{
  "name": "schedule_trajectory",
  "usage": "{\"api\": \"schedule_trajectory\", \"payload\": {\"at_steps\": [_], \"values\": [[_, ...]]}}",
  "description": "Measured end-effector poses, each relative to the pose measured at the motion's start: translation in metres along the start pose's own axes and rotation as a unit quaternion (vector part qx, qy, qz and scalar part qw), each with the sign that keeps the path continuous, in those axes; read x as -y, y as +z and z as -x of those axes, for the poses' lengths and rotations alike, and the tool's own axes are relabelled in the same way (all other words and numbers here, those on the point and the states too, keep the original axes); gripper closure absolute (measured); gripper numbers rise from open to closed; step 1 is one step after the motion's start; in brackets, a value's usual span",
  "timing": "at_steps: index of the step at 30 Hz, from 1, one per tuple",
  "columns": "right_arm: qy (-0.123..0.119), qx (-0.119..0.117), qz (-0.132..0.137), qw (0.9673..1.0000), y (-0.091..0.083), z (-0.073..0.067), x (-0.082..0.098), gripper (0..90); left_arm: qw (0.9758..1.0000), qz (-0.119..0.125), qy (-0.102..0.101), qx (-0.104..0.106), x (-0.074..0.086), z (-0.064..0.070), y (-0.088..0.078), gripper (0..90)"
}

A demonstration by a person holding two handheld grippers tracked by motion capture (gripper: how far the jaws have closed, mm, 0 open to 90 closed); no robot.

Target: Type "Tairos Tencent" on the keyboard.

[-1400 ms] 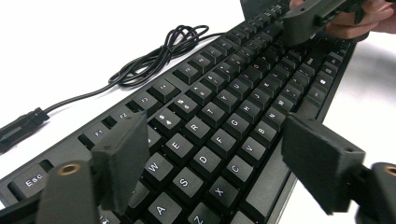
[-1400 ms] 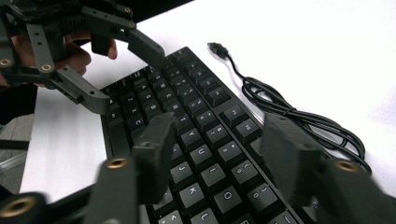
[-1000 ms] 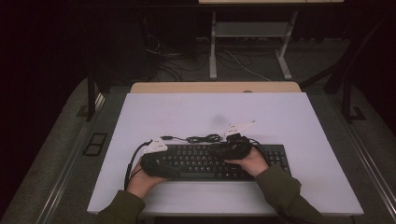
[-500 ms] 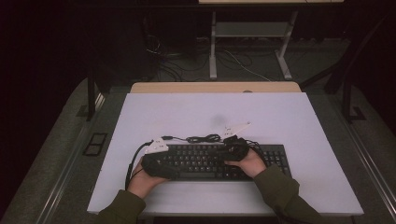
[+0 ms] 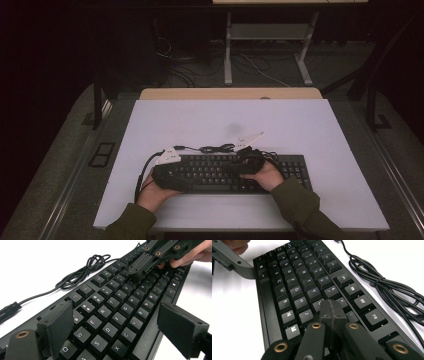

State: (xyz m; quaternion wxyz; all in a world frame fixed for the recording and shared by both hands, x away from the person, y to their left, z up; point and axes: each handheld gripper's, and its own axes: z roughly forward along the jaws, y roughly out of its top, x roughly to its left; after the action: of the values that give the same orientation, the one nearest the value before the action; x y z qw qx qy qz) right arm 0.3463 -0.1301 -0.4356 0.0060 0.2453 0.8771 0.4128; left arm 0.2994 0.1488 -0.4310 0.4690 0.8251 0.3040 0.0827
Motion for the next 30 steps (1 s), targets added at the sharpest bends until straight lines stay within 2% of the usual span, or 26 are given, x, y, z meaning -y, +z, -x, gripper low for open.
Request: {"api": "schedule_trajectory", "payload": {"at_steps": [6, 11, 18, 24, 30], "values": [[-0.005, 0.005, -0.010, 0.9999, 0.001, -0.001, 0.001, 89.5, 1.0000, -0.001, 0.002, 0.000, 0.000, 0.001, 0.000, 13.3], [-0.006, 0.006, -0.009, 0.9999, 0.002, -0.003, 0.000, 89.5, 1.0000, -0.001, 0.006, -0.001, -0.001, 0.001, 0.000, 13.3], [-0.006, 0.006, -0.009, 0.9999, 0.001, -0.002, 0.000, 89.4, 1.0000, 0.001, 0.003, -0.004, -0.001, 0.000, 0.000, 13.3], [-0.001, -0.003, 0.006, 1.0000, -0.003, -0.002, -0.001, 89.2, 1.0000, 0.005, 0.000, -0.007, -0.001, -0.001, -0.001, 13.9], [0.009, -0.008, 0.024, 0.9996, -0.008, -0.002, 0.000, 80.2, 0.9999, 0.013, -0.007, -0.009, -0.003, -0.003, -0.003, 14.4]]}}
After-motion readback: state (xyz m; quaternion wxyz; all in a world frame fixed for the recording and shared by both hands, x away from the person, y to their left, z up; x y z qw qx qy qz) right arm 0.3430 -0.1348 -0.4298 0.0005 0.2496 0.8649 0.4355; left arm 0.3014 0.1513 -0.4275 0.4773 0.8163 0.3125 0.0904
